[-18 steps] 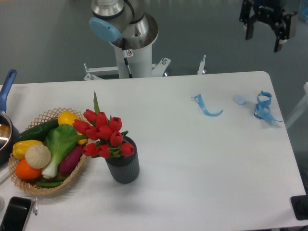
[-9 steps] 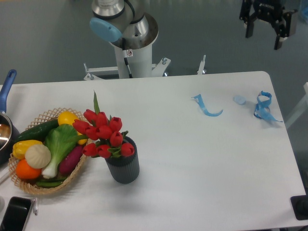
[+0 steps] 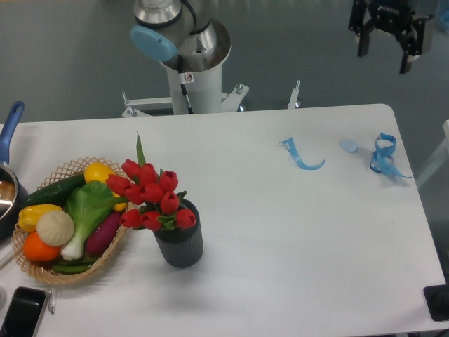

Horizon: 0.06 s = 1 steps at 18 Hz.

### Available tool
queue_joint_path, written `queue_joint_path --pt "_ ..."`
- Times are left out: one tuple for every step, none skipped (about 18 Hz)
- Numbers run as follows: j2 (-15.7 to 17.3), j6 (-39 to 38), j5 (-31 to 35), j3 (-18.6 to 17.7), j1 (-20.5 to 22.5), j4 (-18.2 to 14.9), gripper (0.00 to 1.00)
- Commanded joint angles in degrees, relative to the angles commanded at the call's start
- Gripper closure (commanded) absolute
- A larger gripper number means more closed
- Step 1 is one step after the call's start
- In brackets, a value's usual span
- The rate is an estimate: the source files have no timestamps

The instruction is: Insert the flowers into the vase

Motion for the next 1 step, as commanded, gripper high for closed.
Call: queue_joint_path --pt "0.0 0.0 -0.1 0.0 0.0 0.0 0.0"
